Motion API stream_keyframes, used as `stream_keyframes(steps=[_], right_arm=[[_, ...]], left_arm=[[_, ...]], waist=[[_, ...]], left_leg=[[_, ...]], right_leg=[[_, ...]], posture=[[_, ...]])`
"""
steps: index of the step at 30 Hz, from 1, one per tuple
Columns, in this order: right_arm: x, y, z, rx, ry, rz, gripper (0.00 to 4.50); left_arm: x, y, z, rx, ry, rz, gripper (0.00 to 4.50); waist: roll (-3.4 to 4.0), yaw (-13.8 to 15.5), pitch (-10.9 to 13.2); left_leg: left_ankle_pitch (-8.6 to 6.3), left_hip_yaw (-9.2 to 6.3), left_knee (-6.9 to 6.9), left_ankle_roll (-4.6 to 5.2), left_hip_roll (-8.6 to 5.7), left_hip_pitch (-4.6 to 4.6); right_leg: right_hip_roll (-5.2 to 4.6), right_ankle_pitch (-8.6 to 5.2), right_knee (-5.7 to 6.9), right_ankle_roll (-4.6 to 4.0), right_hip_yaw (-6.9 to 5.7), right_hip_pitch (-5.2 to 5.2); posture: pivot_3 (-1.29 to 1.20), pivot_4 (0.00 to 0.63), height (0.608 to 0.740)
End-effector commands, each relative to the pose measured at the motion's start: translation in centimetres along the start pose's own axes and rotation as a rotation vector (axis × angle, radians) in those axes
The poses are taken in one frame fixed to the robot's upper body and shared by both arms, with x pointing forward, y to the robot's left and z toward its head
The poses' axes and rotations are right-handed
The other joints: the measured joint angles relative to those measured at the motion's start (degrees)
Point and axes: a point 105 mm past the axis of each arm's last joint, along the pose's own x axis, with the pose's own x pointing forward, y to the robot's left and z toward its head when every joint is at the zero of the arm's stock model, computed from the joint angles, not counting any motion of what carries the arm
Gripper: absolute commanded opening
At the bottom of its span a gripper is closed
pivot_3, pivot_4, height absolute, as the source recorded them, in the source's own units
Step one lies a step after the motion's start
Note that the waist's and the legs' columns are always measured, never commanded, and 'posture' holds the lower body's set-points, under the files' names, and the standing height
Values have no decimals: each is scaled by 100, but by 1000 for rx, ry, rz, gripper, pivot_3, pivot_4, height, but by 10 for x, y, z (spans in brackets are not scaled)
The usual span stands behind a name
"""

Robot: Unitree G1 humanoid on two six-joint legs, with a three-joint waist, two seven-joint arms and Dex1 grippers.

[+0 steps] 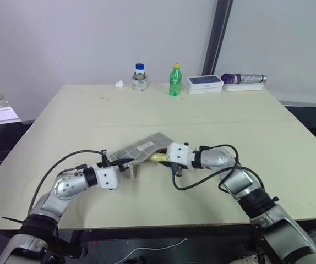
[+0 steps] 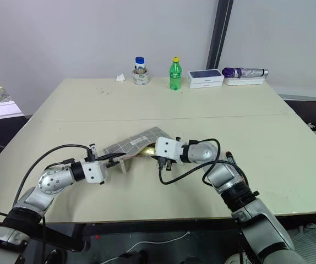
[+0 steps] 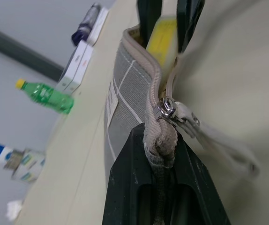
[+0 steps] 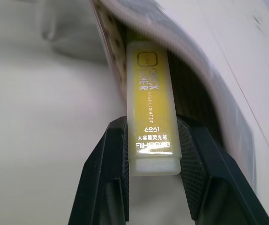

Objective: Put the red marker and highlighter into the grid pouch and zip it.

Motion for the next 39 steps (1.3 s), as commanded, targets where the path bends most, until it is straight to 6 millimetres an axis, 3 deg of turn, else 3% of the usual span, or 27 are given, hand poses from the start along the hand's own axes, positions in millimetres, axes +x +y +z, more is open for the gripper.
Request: stream_keyframes(steps=[1, 4, 9, 14, 16, 17, 21, 25, 27, 29, 32, 36, 39], right_arm=[[10, -3, 24, -165, -52, 27, 874], [16, -4, 26, -203, -60, 8, 874], [13, 11, 3, -226, -12, 40, 874], [-2, -5, 8, -211, -57, -93, 3252], [-11, -8, 17, -119, -112, -138, 4261], [-16, -9, 20, -87, -126, -156, 4451], [-43, -2, 24, 32, -157, -174, 4451], [-89, -1, 23, 314, -234, -277, 4451], [-116, -3, 4, 475, -196, -412, 4451], [-141, -4, -28, 565, -65, -608, 4451], [-174, 9, -64, 646, 122, -779, 4451], [-201, 24, -90, 773, 244, -847, 4451], [-203, 44, -102, 909, 288, -802, 4451]], left_arm=[[2, 14, 13, 14, -81, 18, 0], [1, 13, 16, 7, -101, 5, 0], [-4, 25, 15, -30, -112, 61, 0], [-7, 26, 10, -35, -92, 74, 0], [-6, 23, 9, -47, -87, 83, 0], [-5, 21, 8, -54, -82, 89, 0], [-2, 14, 5, -70, -72, 99, 0], [-1, 8, 1, -69, -51, 102, 0], [2, 8, -2, -79, -39, 127, 0], [6, 7, -2, -81, -38, 143, 0], [12, 5, 1, -91, -56, 158, 0], [16, 1, 4, -86, -72, 137, 0], [20, 4, 3, -82, -81, 129, 0]], waist=[[0, -3, 0], [0, -5, 0], [0, 12, 0], [0, -1, 0], [0, -5, 0], [0, -2, 0], [0, 38, 0], [-2, 52, 1], [-2, 52, 0], [-4, 51, 0], [-4, 60, 0], [-1, 12, -1], [-2, 34, -1]], left_leg=[[0, 0, 0, 0, 0, 0], [0, 0, -1, -1, 0, 0], [1, -1, 0, -1, 0, 0], [1, -1, 0, -1, 0, 0], [1, -1, -1, -1, 1, 0], [1, -1, -2, -1, 1, 0], [0, -3, 0, 0, 0, 0], [0, -6, 1, 1, -1, 0], [0, -6, 2, 1, 0, 1], [-1, -6, 3, 1, -1, 2], [-1, -5, 2, 1, -1, 1], [0, 1, 0, 1, 0, 2], [-1, 1, 0, 1, 1, 3]], right_leg=[[0, 0, 0, 0, 0, 0], [0, 0, 0, 0, 0, -1], [0, 0, 0, 0, 0, -1], [0, 0, 0, 0, 0, 20], [2, 0, 1, 0, 0, 20], [2, 0, 1, 0, 0, 21], [0, 0, -1, 0, 0, 24], [0, 0, -2, 0, -1, 30], [-1, 0, -3, 0, 0, 31], [-1, 0, -3, 0, -1, 34], [-1, 0, -2, 0, -1, 32], [-1, 0, -1, 0, 1, 29], [0, 0, 0, 0, 0, 31]], posture=[[0, 150, 740], [0, 150, 740], [0, 150, 740], [0, 150, 740], [0, 150, 740], [0, 150, 740], [0, 150, 740], [0, 150, 740], [0, 150, 740], [0, 150, 740], [0, 150, 740], [0, 150, 740], [0, 150, 740]])
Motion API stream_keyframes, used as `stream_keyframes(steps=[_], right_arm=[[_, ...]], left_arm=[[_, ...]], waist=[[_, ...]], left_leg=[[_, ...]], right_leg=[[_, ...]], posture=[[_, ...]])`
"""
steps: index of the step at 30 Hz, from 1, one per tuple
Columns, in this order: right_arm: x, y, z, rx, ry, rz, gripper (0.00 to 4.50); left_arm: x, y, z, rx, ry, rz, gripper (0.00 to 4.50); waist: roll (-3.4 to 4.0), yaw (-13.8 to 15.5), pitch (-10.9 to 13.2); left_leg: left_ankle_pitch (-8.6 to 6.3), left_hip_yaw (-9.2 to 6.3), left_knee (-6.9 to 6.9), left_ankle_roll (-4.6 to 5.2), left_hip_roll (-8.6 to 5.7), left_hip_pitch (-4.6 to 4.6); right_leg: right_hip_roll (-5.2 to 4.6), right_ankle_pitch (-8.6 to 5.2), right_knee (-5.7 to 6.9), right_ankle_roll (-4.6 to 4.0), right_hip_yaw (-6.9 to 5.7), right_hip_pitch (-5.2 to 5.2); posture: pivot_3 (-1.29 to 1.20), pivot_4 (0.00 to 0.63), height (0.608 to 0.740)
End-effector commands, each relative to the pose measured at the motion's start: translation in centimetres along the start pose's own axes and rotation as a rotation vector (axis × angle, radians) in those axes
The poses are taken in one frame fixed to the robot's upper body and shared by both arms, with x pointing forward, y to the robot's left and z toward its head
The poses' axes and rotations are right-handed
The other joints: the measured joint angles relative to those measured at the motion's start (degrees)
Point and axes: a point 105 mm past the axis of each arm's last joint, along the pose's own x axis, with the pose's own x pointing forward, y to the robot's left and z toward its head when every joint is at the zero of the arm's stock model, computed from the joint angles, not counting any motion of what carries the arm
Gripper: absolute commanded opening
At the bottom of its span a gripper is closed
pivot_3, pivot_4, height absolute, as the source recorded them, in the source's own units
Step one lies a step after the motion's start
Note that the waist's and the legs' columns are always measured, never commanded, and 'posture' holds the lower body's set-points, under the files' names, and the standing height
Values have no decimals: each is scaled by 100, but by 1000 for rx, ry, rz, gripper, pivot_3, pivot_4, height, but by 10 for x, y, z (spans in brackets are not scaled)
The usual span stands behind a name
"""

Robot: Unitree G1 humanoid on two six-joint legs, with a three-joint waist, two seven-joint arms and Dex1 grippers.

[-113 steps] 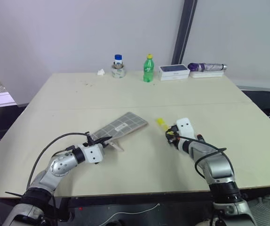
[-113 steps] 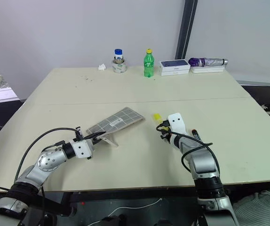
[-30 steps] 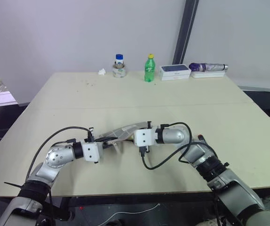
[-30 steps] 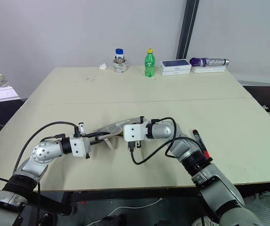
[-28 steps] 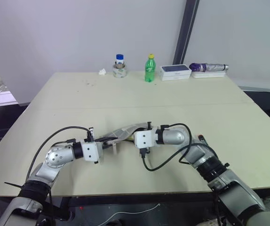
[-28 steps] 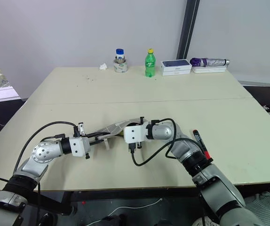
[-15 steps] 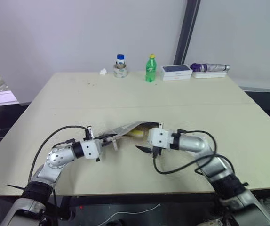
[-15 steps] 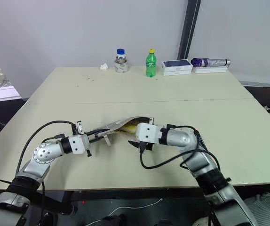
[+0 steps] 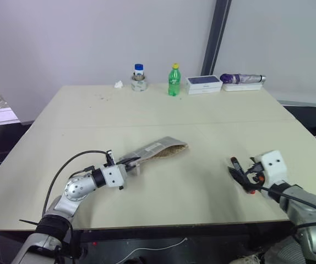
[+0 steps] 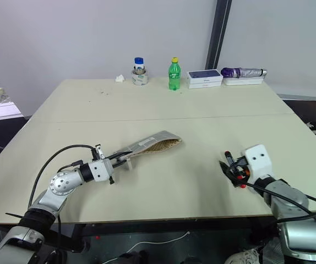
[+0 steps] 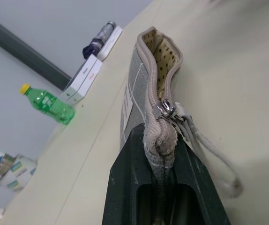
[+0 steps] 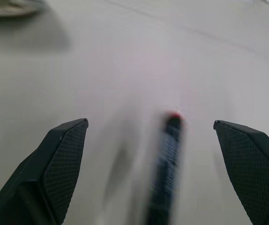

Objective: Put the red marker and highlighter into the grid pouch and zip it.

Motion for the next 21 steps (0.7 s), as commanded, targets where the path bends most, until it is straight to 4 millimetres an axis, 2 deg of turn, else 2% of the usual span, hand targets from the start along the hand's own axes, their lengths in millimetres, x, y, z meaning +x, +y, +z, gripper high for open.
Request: stream_keyframes(steps=[1, 4, 7, 9, 11, 13, 14, 17, 20, 21], right_arm=[[-8, 0, -11, 80, 65, 13, 4451], [-10, -8, -33, 153, 164, -52, 4451], [-10, -5, -41, 237, 199, -46, 3698], [-6, 2, -34, 241, 183, -1, 2733], [-2, 8, -21, 202, 141, 51, 1651], [2, 22, -4, 167, 75, 146, 593], [2, 29, 2, 148, 54, 190, 319], [2, 54, 24, 118, -39, 331, 328], [1, 81, 39, -8, -90, 468, 328], [4, 88, 40, -103, -94, 502, 328]], left_arm=[[5, 11, 6, 36, -35, 14, 0], [10, 14, 8, 50, -47, 11, 0], [11, 16, 9, 59, -53, 11, 0], [10, 17, 9, 63, -52, 11, 0], [8, 17, 9, 62, -48, 14, 0], [7, 17, 8, 62, -45, 13, 0], [7, 17, 8, 63, -44, 12, 0], [8, 17, 9, 66, -44, 12, 0], [8, 20, 10, 72, -47, 13, 0], [9, 21, 11, 75, -50, 14, 0]], waist=[[-2, 4, 1], [-2, 13, 1], [-1, 7, 0], [-2, -1, 0], [-1, -13, 0], [-1, -13, 1], [-1, -12, 0], [-2, -12, 1], [-3, 0, 1], [-3, -1, 1]], left_leg=[[0, 0, 0, 0, 0, 0], [0, 0, 2, 1, -2, -1], [0, 0, 4, 1, -2, -1], [0, -1, 3, 2, -1, 0], [0, -1, 3, 2, 0, 0], [0, 0, 2, 2, 0, 0], [0, 0, 2, 2, 0, 0], [0, 0, 2, 2, 0, -1], [0, -1, 4, 2, -1, -1], [0, -1, 4, 2, -1, -1]], right_leg=[[0, 0, -1, 0, -1, 1], [-2, 0, -1, 0, 0, 2], [-2, 0, -1, 0, 0, 3], [-1, 0, -1, 0, -1, 3], [0, 0, -1, 0, -1, 3], [0, 0, -1, 0, -1, 2], [0, 0, -1, 1, -1, 1], [0, 0, -1, 1, -1, 2], [-1, -1, -1, 1, -2, 3], [-1, -1, -2, 1, -2, 3]], posture=[[0, 150, 740], [0, 150, 740], [0, 150, 740], [0, 150, 740], [0, 150, 740], [0, 150, 740], [0, 150, 740], [0, 150, 740], [0, 150, 740], [0, 150, 740]])
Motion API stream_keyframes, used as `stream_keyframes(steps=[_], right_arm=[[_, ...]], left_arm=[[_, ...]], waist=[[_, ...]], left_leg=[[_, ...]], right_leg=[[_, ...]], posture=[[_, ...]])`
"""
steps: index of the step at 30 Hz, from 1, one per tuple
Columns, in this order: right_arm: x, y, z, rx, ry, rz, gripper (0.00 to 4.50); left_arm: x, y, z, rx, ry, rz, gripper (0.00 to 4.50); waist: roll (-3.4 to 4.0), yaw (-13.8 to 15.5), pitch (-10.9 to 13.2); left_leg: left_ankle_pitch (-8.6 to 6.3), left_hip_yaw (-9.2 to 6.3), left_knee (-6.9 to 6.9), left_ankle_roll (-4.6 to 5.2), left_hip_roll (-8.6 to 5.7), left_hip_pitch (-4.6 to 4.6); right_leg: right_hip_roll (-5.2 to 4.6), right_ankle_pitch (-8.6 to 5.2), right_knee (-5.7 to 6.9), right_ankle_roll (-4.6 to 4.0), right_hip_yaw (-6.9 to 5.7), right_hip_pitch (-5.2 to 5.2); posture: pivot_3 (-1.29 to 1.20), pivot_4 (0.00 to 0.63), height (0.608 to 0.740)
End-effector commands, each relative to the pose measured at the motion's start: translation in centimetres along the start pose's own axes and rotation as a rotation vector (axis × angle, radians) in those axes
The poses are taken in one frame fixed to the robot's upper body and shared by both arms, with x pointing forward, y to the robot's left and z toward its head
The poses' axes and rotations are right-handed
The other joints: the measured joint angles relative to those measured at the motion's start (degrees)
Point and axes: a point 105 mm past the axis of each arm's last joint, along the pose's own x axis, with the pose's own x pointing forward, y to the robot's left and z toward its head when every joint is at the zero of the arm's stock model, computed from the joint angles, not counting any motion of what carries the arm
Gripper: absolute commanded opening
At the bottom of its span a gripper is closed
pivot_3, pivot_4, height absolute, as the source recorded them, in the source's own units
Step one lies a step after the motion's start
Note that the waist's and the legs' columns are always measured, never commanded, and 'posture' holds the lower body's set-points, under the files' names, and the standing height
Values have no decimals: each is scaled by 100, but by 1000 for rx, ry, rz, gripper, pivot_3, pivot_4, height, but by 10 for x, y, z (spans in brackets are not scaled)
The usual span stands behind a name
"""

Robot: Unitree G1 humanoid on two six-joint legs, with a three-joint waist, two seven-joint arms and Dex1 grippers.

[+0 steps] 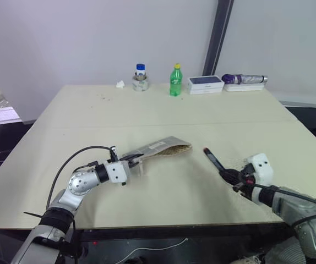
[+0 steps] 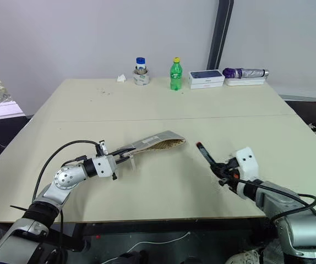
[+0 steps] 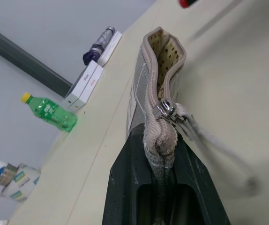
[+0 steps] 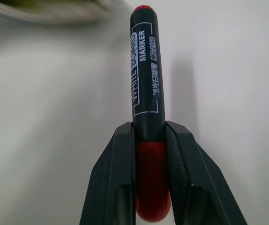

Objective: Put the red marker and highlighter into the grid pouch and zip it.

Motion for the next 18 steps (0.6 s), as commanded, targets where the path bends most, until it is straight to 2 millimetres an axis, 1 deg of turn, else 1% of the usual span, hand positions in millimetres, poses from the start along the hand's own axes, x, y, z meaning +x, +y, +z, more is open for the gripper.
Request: stream_keyframes(steps=[1, 2, 5, 8, 12, 13, 14, 16, 17, 18], right_arm=[[12, 24, 18, -251, -29, 137, 328], [17, 23, 14, -311, -6, 144, 328], [32, 17, 13, -384, -3, 150, 328], [46, 20, 28, -376, -60, 168, 328], [60, 22, 30, -471, -40, 198, 328], [63, 23, 33, -469, -50, 208, 328], [67, 24, 36, -511, -45, 219, 328], [73, 29, 38, -651, -27, 257, 328], [77, 32, 40, -729, -25, 273, 328], [80, 36, 41, -849, -22, 300, 328]], left_arm=[[2, 12, 10, 43, -35, 22, 0], [3, 13, 10, 44, -38, 23, 0], [5, 13, 13, 49, -45, 20, 0], [4, 12, 14, 60, -50, 5, 0], [5, 8, 17, 91, -57, -40, 0], [5, 7, 18, 95, -59, -48, 0], [6, 7, 19, 102, -63, -57, 0], [7, 6, 21, 122, -72, -75, 0], [8, 7, 22, 128, -78, -79, 0], [10, 8, 24, 133, -87, -84, 0]], waist=[[0, -5, 0], [-1, -3, 0], [-3, -1, 1], [-4, -10, 2], [-4, -16, 2], [-4, -12, 2], [-4, -9, 2], [-3, -15, 2], [-3, -15, 2], [-3, -15, 2]], left_leg=[[0, -1, 1, 0, 0, 0], [0, 0, 2, 0, 0, 0], [0, -2, 2, 0, 0, 0], [0, -2, 2, -1, 0, -1], [1, -2, 1, -1, 0, -1], [1, -2, 1, -1, 0, -1], [1, -2, 1, -1, 0, -1], [1, -2, 2, -1, 0, -1], [1, -2, 3, -1, 0, -1], [1, -2, 2, -1, 0, -1]], right_leg=[[0, 0, 0, 0, -1, 0], [0, 0, 0, 0, 0, 0], [0, 0, -1, 0, -3, 1], [0, 0, -1, 0, -2, 0], [0, 0, -1, 0, -2, -2], [0, 0, -1, 0, -2, -2], [0, 0, -1, 0, -2, -1], [0, 0, -2, 0, -2, -1], [0, 0, -1, 0, -2, -1], [0, 0, -1, 0, -2, -2]], posture=[[0, 150, 740], [0, 150, 740], [0, 150, 740], [0, 150, 740], [0, 150, 740], [0, 150, 740], [0, 150, 740], [0, 150, 740], [0, 150, 740], [0, 150, 740]])
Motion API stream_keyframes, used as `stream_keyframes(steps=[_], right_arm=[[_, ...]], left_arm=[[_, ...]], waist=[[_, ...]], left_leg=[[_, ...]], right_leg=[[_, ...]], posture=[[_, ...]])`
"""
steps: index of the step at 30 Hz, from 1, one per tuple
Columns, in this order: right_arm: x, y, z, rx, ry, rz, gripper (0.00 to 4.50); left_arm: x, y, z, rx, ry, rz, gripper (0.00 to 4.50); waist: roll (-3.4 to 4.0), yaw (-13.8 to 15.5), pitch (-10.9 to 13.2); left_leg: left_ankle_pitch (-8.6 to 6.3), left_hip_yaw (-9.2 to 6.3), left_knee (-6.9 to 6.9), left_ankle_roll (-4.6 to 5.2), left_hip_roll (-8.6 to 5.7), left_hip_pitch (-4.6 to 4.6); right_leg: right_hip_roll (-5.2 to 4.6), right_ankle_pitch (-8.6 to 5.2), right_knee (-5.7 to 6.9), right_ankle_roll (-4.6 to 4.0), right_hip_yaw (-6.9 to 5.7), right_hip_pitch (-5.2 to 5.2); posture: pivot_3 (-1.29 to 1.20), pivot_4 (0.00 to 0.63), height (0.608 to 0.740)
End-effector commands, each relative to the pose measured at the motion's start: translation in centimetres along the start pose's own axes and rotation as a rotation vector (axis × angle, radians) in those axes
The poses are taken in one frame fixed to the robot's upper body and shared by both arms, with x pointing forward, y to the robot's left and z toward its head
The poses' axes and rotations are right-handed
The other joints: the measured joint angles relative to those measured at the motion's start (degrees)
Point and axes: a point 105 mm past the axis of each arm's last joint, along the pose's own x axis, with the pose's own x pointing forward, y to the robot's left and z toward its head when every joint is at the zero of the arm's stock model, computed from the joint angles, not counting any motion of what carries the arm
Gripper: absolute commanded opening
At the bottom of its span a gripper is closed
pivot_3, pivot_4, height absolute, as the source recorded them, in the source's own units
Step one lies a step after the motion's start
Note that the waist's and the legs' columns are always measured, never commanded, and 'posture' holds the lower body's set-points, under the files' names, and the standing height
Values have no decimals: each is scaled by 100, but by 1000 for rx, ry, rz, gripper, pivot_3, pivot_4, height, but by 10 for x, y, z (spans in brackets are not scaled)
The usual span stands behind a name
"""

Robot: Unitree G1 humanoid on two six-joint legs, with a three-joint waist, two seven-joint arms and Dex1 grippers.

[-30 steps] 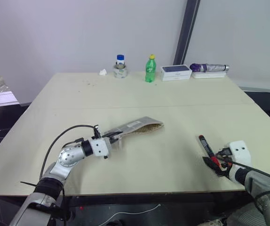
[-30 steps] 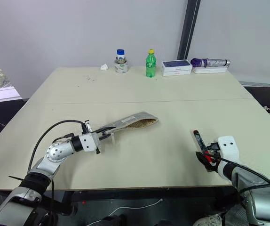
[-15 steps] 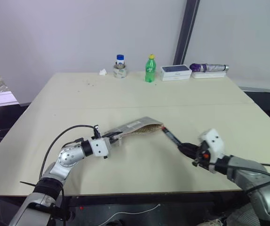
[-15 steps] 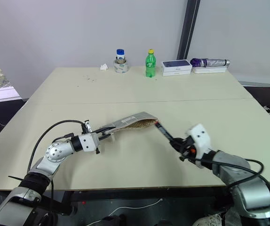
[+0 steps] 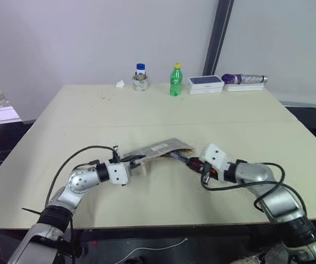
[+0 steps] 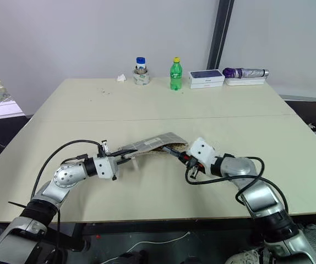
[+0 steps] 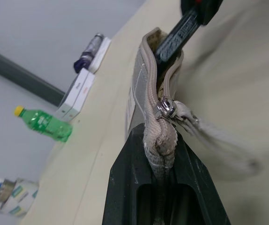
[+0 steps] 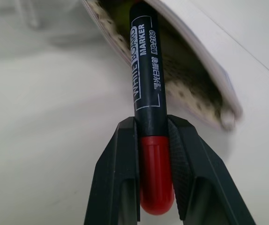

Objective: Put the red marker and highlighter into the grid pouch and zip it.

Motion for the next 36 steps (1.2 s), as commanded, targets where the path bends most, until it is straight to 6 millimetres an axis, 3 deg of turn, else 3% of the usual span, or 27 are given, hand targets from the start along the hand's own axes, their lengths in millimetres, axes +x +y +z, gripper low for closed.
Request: stream_keyframes(steps=[1, 6, 10, 13, 17, 20, 21, 25, 29, 33, 36], right_arm=[[9, 1, 21, -330, -14, 64, 328], [26, -2, 47, -526, -80, 84, 328], [37, 4, 55, -640, -133, 95, 328], [41, 5, 52, -626, -140, 102, 328], [33, -4, 52, -579, -155, 53, 2298], [12, -13, 53, -535, -152, 14, 3839], [6, -13, 54, -521, -160, 9, 3839], [-21, -4, 67, -208, -280, 0, 3839], [-43, 16, 65, 151, -357, 64, 3839], [-35, 52, 40, 400, -243, 168, 3839], [-13, 70, 21, 547, -170, 139, 3839]], left_arm=[[7, 15, 16, 75, -65, 0, 0], [11, 15, 21, 86, -94, -30, 0], [12, 14, 23, 74, -112, -34, 0], [13, 14, 25, 70, -120, -35, 0], [10, 13, 22, 53, -102, -24, 0], [7, 12, 18, 34, -80, -11, 0], [6, 11, 17, 30, -74, -8, 0], [5, 7, 13, 5, -50, 10, 0], [11, 4, 10, -12, -26, 31, 0], [24, 2, 13, 7, -27, 27, 0], [32, 1, 16, 48, -35, 6, 0]], waist=[[1, 0, 0], [0, -14, 0], [0, -3, 0], [0, -4, 0], [0, -7, 0], [0, 20, 1], [0, 21, 0], [0, 5, 1], [0, 16, 0], [-2, 32, 0], [-3, 24, -1]], left_leg=[[0, 0, -1, 0, 0, 0], [1, 1, -2, -1, 0, 0], [1, 1, -2, -1, 0, 0], [1, 1, -1, -2, 0, 0], [1, 0, -1, -2, 0, 0], [1, -1, -1, -2, 0, -1], [1, -1, -1, -1, -2, -1], [0, -2, -2, -1, 1, -1], [0, -3, -1, 0, 1, -1], [-1, -3, 2, 1, 1, 1], [-1, -4, 3, 1, 1, 0]], right_leg=[[0, 0, 0, 0, 0, -1], [0, 0, 0, 0, 0, -2], [0, 0, -1, 0, 0, -2], [0, 0, 0, 0, 0, -1], [0, 0, 0, 0, 0, -2], [0, 0, 0, 0, 0, -1], [0, 0, -1, 0, 0, -1], [1, 0, -1, 0, 1, -2], [1, 0, -2, 0, 1, 3], [0, 0, -2, 0, 0, 7], [1, 0, -1, 0, 0, 4]], posture=[[0, 150, 740], [0, 150, 740], [0, 150, 740], [0, 150, 740], [0, 150, 740], [0, 150, 740], [0, 150, 740], [0, 150, 740], [0, 150, 740], [0, 150, 740], [0, 150, 740]])
